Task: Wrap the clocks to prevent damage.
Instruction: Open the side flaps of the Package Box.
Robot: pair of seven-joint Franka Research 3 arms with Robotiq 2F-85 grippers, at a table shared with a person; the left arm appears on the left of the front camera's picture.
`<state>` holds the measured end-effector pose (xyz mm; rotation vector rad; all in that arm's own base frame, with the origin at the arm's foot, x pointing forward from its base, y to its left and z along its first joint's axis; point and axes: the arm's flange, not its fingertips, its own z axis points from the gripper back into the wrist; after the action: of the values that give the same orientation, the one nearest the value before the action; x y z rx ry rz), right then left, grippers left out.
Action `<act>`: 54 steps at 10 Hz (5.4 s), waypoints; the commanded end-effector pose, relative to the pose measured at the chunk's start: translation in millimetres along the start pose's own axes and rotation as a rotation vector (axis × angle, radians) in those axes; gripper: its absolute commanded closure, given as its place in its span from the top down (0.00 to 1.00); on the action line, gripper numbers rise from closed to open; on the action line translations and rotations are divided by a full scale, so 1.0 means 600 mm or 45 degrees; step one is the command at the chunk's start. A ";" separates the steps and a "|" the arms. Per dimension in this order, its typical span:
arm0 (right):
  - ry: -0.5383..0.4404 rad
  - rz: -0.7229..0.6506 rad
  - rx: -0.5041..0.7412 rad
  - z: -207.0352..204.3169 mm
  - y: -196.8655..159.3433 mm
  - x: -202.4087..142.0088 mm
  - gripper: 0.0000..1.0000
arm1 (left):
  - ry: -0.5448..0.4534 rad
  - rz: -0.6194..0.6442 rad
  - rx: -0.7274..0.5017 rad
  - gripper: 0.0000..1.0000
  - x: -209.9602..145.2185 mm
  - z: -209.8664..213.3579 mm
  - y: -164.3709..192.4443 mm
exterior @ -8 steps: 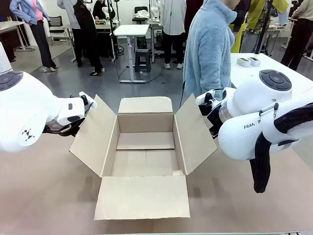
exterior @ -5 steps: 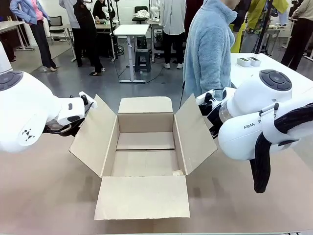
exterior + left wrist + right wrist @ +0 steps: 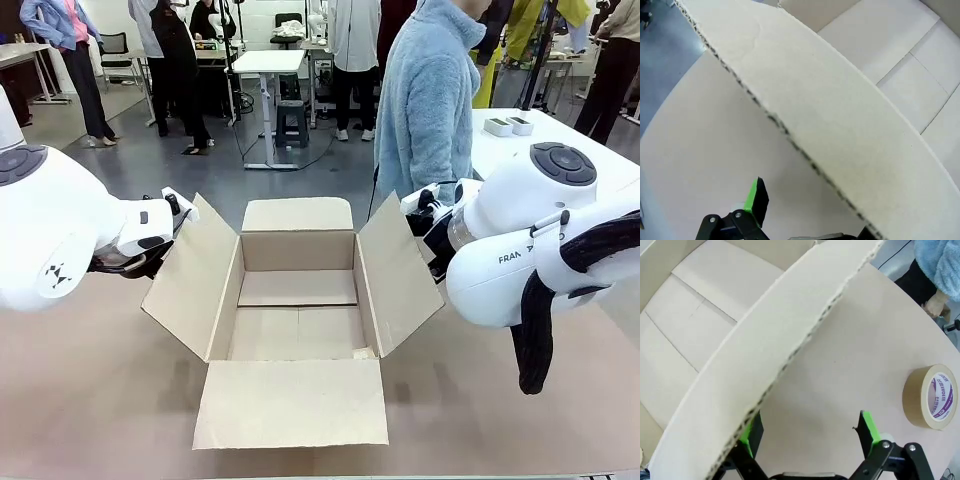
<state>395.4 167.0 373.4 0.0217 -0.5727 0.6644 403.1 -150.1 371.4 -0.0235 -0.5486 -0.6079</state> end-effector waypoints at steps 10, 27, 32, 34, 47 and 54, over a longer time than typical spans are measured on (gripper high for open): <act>0.000 -0.001 0.000 0.000 0.000 0.000 1.00 | -0.001 0.000 0.000 1.00 0.000 0.000 0.000; -0.026 0.033 -0.050 0.405 -0.004 0.159 1.00 | 0.048 -0.085 0.092 1.00 0.111 0.389 0.033; -0.439 0.123 0.380 0.401 -0.118 0.107 1.00 | -0.166 -0.434 -0.575 1.00 0.116 0.446 0.128; -0.532 0.115 0.563 0.379 -0.166 0.076 1.00 | -0.243 -0.498 -0.727 1.00 0.103 0.412 0.180; -0.695 0.093 0.678 0.384 -0.232 0.015 0.00 | -0.478 -0.507 -0.822 0.00 0.013 0.394 0.248; -0.651 0.125 0.744 0.379 -0.232 0.026 0.00 | -0.477 -0.487 -0.836 0.00 0.019 0.390 0.253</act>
<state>370.4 21.5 594.8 0.7160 -0.8417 0.8931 380.2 12.3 600.7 -0.6638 -0.6765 -1.1457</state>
